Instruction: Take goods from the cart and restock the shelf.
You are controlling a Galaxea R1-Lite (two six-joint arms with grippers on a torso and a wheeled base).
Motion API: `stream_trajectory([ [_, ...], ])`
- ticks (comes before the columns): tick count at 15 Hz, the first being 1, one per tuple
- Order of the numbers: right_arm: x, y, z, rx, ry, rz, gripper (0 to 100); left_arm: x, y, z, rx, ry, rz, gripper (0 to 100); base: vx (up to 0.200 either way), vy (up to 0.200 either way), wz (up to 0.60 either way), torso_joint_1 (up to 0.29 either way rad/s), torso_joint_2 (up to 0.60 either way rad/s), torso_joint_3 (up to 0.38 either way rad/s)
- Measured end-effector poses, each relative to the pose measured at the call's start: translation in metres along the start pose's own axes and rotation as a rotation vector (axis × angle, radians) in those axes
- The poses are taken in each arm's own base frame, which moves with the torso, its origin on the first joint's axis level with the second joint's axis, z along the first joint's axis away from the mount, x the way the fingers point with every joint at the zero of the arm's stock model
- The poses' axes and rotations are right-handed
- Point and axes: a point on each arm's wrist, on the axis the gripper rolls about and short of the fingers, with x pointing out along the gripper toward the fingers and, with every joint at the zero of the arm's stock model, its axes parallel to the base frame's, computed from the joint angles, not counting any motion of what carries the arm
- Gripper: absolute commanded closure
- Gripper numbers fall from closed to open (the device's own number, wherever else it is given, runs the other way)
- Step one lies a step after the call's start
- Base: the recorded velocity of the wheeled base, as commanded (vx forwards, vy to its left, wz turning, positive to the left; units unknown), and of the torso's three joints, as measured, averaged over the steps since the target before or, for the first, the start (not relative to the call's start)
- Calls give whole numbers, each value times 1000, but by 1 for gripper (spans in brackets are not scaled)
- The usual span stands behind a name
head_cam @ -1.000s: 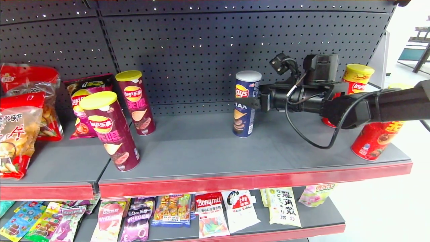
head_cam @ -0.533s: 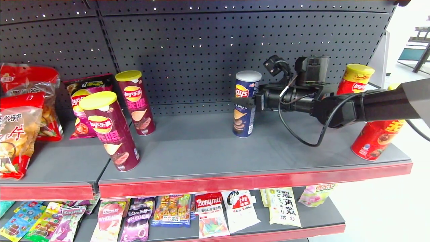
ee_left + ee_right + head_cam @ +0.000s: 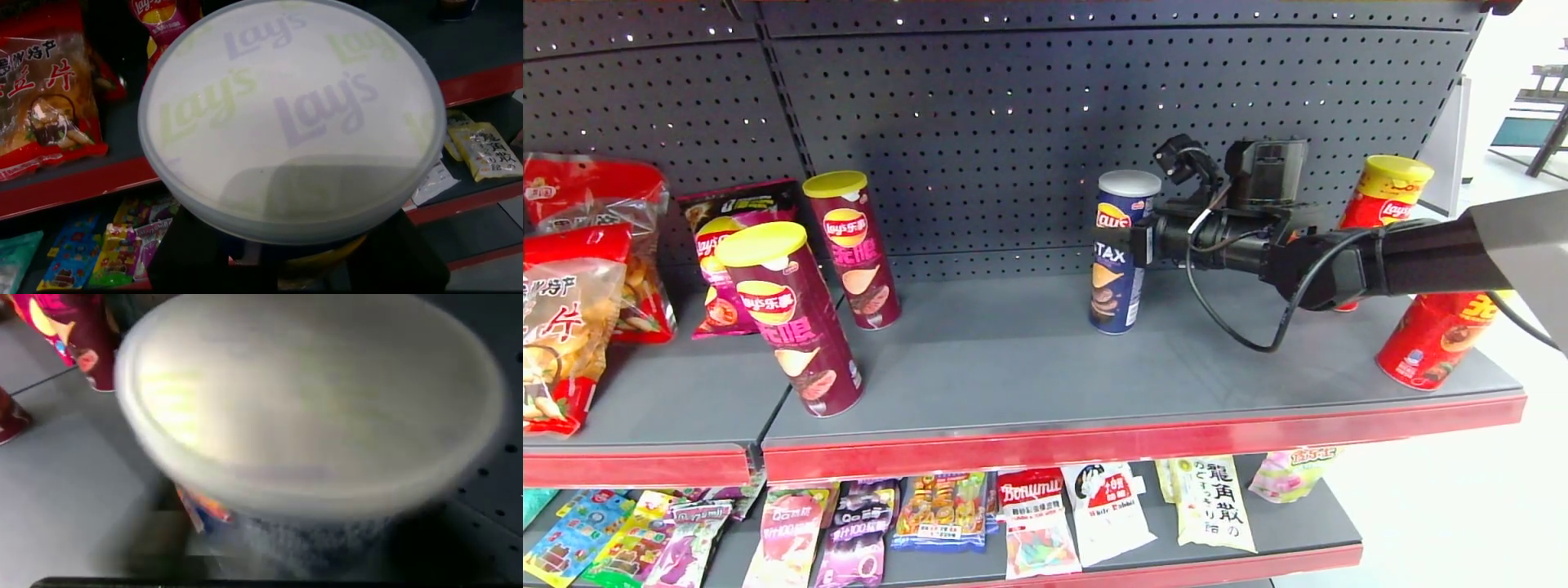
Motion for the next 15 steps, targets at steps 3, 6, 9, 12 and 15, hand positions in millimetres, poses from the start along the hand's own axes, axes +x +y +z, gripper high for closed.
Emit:
stream_trajectory([
  [3,2,3,-2,1,4,8,100,0,0,0,0,0,0,100,0,0,0,0,0,0],
  [6,-7,16,6,25,8,40,100,0,0,0,-1,1,-1,100,0,0,0,0,0,0],
  [9,-26,40,17,28,-1,146,100,0,0,-1,0,2,-1,100,0,0,0,0,0,0],
  [12,-48,53,26,-4,-27,265,100,0,0,-1,0,2,-3,100,0,0,0,0,0,0],
  [15,-60,58,21,-33,-27,377,100,0,0,-1,-1,2,-3,100,0,0,0,0,0,0],
])
